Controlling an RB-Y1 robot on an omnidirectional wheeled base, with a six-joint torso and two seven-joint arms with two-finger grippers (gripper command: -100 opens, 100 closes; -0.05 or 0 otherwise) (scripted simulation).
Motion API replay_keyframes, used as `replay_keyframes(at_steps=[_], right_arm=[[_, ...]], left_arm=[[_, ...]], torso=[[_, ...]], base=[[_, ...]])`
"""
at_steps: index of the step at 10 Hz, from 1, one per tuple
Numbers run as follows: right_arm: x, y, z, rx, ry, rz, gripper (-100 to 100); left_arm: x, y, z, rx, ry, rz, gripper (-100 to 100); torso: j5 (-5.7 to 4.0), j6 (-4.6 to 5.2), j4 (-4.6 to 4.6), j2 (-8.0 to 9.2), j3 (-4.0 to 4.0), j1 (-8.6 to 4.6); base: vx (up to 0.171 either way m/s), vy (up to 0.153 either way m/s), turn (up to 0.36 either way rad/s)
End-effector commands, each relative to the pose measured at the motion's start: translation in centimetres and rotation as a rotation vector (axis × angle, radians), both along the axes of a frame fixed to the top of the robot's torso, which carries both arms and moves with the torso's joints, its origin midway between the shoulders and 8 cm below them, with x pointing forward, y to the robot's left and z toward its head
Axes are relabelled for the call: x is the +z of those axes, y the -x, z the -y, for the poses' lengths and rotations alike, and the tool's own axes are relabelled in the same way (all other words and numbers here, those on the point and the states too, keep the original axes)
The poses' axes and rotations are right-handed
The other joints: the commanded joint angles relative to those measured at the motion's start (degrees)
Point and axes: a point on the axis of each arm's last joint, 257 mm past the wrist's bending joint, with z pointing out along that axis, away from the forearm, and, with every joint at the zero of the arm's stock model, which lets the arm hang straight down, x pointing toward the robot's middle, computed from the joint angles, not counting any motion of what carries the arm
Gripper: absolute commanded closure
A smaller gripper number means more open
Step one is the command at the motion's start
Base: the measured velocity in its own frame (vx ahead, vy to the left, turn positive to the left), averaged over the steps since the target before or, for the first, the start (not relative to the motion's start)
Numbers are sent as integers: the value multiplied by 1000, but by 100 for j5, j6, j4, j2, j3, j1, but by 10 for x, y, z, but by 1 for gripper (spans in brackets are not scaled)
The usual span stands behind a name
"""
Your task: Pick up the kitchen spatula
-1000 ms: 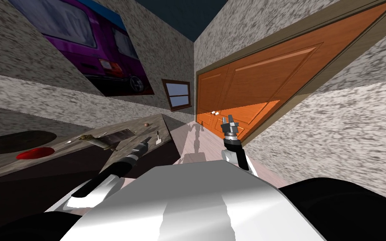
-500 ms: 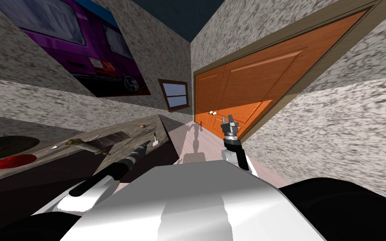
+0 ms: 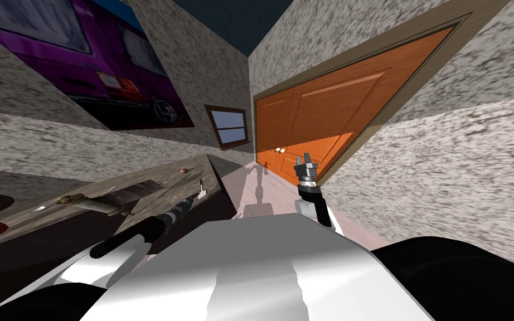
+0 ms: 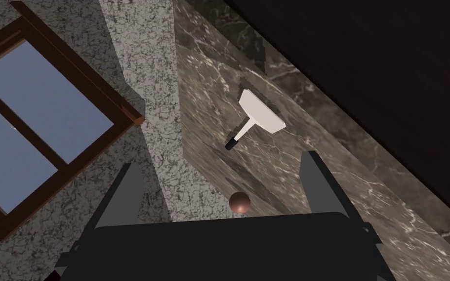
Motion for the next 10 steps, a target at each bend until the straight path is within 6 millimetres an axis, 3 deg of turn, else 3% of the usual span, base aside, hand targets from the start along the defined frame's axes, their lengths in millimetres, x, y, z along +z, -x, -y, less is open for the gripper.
replay_keyframes(at_steps=[1,10], right_arm=[[0,0,0,0,0,0,0],[0,0,0,0,0,0,0]], left_arm=[[-10,6,-2,2,-13,-47,-100],[-50,55,-24,-31,-112,-346,-100]], torso=[[0,0,0,0,0,0],[6,0,-4,-17,-10,23]], base=[[30,-6,-47],[49,19,-77]])
